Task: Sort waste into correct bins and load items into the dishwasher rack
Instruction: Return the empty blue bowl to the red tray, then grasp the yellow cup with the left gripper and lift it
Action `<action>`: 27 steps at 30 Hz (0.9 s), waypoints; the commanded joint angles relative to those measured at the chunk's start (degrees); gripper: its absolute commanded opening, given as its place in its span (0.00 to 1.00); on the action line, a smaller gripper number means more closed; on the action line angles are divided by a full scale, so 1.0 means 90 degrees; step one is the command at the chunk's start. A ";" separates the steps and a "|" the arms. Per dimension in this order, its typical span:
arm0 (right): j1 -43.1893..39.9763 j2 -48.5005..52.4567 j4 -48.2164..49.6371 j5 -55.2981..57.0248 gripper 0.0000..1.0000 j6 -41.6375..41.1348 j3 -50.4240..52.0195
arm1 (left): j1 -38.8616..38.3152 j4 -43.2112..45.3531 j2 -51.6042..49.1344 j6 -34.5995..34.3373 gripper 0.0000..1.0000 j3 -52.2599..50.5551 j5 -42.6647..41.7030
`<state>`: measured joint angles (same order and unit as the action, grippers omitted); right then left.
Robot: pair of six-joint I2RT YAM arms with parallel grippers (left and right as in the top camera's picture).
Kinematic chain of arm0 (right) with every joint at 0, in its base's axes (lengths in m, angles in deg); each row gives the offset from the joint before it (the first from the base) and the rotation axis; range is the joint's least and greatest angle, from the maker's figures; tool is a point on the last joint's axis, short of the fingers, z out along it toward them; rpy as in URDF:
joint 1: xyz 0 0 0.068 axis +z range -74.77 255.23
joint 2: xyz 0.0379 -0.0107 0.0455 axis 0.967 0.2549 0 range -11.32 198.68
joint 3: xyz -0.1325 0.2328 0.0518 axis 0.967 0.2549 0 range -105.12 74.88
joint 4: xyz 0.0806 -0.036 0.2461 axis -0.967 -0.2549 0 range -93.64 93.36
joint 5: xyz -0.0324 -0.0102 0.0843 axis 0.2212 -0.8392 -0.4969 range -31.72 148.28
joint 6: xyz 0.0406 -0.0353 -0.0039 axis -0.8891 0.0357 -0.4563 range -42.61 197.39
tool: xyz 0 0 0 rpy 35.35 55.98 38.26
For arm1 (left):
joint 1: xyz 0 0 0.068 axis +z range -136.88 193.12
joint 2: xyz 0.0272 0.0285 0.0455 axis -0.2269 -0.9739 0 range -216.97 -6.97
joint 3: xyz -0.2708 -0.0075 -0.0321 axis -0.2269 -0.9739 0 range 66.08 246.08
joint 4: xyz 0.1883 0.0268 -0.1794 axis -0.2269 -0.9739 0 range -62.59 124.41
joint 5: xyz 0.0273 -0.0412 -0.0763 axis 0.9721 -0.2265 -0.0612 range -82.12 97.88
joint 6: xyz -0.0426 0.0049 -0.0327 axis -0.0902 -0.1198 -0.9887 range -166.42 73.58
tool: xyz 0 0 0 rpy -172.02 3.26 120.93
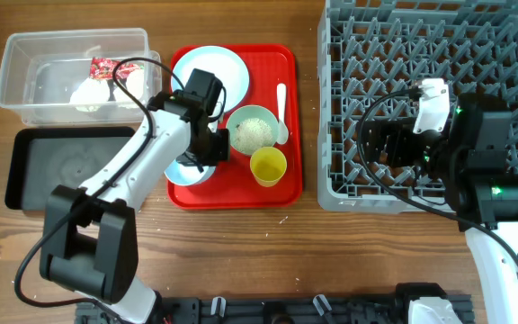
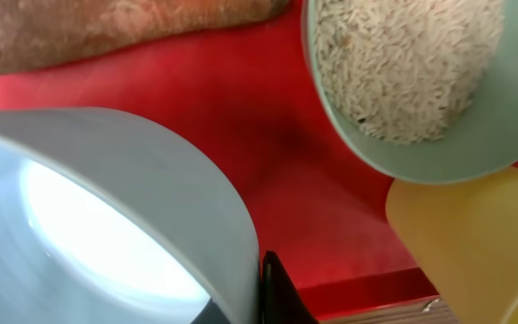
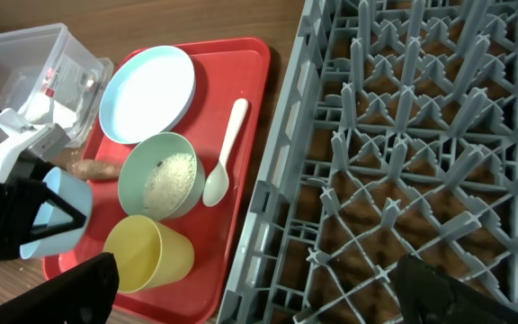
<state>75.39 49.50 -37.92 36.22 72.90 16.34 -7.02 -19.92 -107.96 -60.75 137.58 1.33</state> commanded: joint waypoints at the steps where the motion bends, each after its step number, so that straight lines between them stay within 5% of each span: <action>1: -0.0015 0.0012 0.0015 -0.0075 1.00 0.0002 -0.0112 | -0.0187 0.0010 -0.0068 -0.0124 0.20 -0.0032 0.0170; 4: -0.0015 0.0012 0.0012 -0.0075 1.00 0.0000 -0.0112 | -0.0265 0.0121 -0.0068 -0.0126 0.43 -0.0032 0.0168; 12: -0.0015 0.0012 0.0017 -0.0078 1.00 0.0000 -0.0112 | -0.0282 0.0257 -0.0066 -0.0044 0.47 0.0721 0.0170; 17: -0.0015 0.0012 0.0015 -0.0080 1.00 -0.0019 -0.0112 | -0.0367 0.0580 -0.0078 0.0733 0.62 0.0925 0.0163; 27: -0.0015 0.0012 0.0058 -0.0078 1.00 -0.0019 -0.0112 | -0.1175 0.1498 -0.0634 0.1717 0.64 0.0925 0.0189</action>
<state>75.39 49.50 -37.70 36.22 72.90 16.34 -15.22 -7.57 -111.40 -50.28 145.01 2.30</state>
